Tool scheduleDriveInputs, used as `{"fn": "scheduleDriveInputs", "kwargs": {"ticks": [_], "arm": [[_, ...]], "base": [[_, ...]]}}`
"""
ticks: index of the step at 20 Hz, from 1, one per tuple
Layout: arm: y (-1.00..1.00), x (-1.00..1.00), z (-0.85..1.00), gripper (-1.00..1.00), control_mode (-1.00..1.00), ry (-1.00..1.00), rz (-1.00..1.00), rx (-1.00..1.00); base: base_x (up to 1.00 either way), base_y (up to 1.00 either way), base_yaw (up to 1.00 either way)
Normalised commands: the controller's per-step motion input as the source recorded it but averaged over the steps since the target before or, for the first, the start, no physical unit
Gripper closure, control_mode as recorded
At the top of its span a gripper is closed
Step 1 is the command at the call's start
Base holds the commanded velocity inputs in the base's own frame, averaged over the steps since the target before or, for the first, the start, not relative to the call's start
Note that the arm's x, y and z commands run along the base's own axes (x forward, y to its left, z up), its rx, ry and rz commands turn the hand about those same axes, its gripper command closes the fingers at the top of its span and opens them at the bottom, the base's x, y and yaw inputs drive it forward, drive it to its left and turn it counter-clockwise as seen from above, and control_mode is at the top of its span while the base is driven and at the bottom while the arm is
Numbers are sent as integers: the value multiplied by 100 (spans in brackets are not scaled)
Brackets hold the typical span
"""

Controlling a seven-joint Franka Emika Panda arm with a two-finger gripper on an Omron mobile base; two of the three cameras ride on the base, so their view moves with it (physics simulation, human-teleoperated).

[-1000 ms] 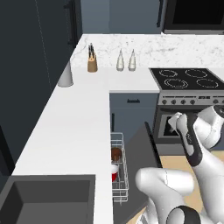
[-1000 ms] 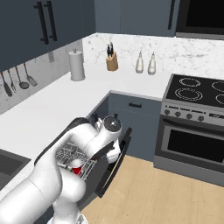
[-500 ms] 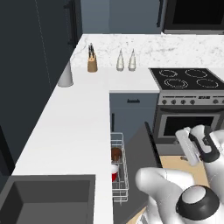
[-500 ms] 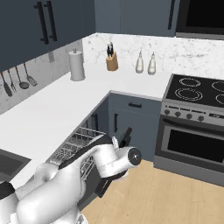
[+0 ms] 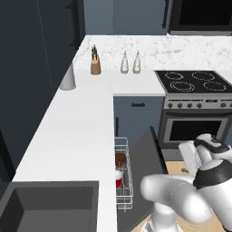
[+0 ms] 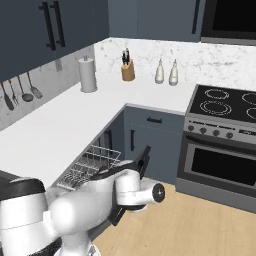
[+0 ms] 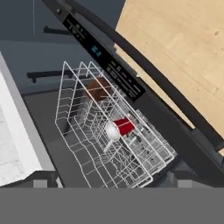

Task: Pick up the cup and bowl from the counter, place them in the dishwasher, and close the dishwasher door.

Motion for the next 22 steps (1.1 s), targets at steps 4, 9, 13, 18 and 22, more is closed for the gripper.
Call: {"fn": "scheduleDriveInputs", "kwargs": {"ticks": [4,9,13,18,22], "arm": [[-37,9,-49,-100,-100,-5,12,19],[-29,6,-62,-100,-100,-11,11,22],[-22,5,-66,-100,-100,-9,5,26],[-37,1,-36,-100,-100,-14,3,28],[-40,1,-44,-100,-100,-11,2,32]], "base": [[0,0,0],[0,0,0],[0,0,0],[0,0,0],[0,0,0]]}}
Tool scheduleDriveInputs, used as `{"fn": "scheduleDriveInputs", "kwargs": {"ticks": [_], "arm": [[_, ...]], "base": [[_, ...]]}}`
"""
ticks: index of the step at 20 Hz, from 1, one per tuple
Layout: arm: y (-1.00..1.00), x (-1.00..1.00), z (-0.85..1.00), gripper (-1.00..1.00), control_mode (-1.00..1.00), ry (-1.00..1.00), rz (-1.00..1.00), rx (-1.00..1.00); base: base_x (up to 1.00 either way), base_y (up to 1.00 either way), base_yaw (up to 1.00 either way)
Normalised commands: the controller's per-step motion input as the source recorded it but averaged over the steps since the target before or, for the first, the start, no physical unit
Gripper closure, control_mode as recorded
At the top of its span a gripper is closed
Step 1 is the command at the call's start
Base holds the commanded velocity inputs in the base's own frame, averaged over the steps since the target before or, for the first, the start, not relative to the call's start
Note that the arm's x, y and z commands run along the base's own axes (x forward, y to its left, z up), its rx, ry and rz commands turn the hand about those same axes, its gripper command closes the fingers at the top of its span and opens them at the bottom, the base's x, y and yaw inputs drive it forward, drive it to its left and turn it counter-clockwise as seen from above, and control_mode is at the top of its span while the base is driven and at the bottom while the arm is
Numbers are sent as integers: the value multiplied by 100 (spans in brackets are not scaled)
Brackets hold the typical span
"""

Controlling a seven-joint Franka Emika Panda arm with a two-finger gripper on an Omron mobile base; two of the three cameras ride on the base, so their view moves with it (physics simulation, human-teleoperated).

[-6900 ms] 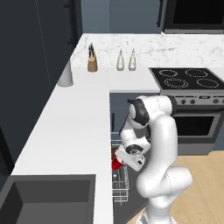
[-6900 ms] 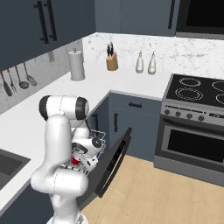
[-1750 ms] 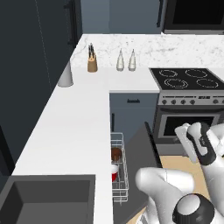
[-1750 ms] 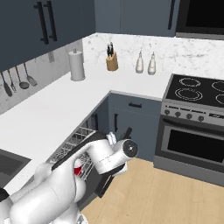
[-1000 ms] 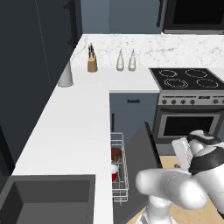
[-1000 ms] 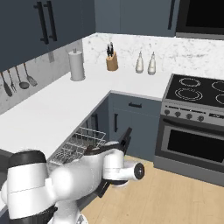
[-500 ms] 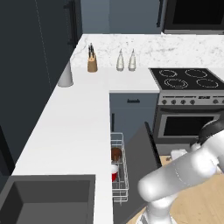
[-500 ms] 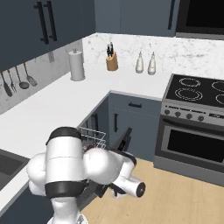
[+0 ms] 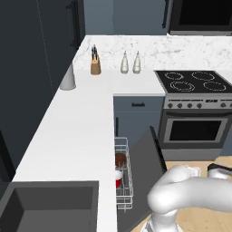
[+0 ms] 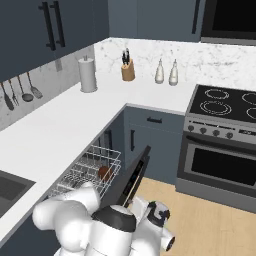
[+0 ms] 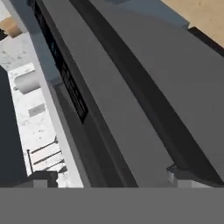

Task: Pick up the cup and bowl from the counter, place them in the dishwasher, and close the dishwasher door.

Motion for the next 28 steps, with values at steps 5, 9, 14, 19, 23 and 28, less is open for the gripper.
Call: {"fn": "scheduleDriveInputs", "kwargs": {"ticks": [5,9,14,19,23,28], "arm": [[-25,47,-55,-100,-100,-9,0,23],[-36,61,-57,-100,-100,-12,1,21],[-1,86,-59,-100,-100,-8,10,15],[7,52,-70,-100,-100,-1,18,13],[58,6,-75,-100,-100,-10,27,16],[87,-3,-59,-100,-100,-14,30,32]], "base": [[0,0,0],[0,0,0],[0,0,0],[0,0,0],[0,0,0],[0,0,0]]}}
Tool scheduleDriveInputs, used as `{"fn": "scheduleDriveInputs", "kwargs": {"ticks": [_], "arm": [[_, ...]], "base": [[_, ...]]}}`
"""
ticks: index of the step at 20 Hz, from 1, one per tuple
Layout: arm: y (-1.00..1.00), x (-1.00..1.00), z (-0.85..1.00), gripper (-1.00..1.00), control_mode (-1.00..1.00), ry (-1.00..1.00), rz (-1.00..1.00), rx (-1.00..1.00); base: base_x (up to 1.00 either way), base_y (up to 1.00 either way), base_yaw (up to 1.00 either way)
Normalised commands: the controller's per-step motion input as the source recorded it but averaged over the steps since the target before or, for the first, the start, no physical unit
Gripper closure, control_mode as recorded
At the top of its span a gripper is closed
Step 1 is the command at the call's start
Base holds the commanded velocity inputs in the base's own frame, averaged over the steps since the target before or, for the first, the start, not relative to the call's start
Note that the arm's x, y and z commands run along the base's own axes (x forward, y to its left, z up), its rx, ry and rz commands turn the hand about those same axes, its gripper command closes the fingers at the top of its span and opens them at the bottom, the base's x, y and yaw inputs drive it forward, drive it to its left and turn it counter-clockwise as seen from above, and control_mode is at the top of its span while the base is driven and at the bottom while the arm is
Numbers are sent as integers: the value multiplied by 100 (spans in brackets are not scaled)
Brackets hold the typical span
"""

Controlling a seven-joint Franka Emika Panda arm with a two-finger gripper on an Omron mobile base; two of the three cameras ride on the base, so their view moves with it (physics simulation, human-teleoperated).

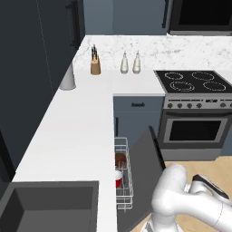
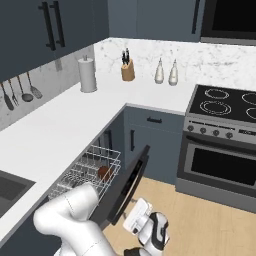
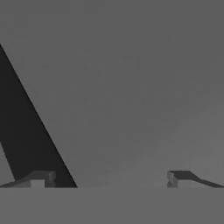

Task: Pick up the cup and bowl from the counter, place them in the dishwasher, and close the dishwasher door.

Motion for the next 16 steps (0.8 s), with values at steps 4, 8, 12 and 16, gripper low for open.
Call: {"fn": "scheduleDriveInputs", "kwargs": {"ticks": [4,8,12,16], "arm": [[95,3,-20,-100,-100,-11,32,31],[99,22,0,-100,-100,-13,40,26],[100,26,-19,-100,-100,-5,42,14],[100,24,-33,-100,-100,-7,40,12]], "base": [[0,0,0],[0,0,0],[0,0,0],[0,0,0]]}}
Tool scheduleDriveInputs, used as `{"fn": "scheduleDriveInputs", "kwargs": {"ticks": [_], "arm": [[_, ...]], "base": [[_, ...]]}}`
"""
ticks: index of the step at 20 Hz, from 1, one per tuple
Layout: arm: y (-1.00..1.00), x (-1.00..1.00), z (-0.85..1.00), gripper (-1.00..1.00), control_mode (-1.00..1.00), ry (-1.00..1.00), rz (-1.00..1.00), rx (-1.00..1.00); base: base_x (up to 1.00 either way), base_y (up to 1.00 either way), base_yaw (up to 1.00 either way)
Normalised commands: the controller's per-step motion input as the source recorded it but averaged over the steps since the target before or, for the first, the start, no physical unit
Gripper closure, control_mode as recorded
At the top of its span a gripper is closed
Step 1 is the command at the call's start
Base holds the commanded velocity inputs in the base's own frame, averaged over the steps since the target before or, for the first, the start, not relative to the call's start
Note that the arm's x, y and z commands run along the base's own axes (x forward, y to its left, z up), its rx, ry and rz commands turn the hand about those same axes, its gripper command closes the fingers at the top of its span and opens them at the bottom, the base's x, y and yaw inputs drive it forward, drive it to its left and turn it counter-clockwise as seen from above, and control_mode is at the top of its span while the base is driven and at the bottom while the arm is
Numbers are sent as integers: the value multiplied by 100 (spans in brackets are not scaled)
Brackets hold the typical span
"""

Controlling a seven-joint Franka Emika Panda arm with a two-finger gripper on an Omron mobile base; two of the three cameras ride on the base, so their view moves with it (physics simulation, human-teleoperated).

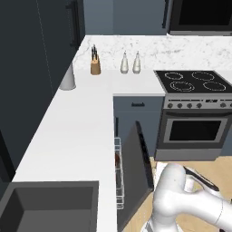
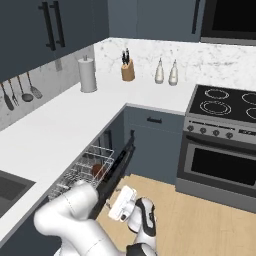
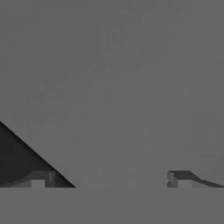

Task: Pick up the cup and bowl from the counter, place them in the dishwasher, and close the dishwasher door.

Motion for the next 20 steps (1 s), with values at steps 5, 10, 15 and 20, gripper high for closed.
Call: {"fn": "scheduleDriveInputs", "kwargs": {"ticks": [5,10,15,20], "arm": [[100,18,-60,-100,-100,-7,33,11],[100,19,-99,-100,-100,-16,26,11],[100,70,-73,-100,-100,-21,20,8],[100,76,-17,-100,-100,-28,19,13]], "base": [[0,0,0],[0,0,0],[0,0,0],[0,0,0]]}}
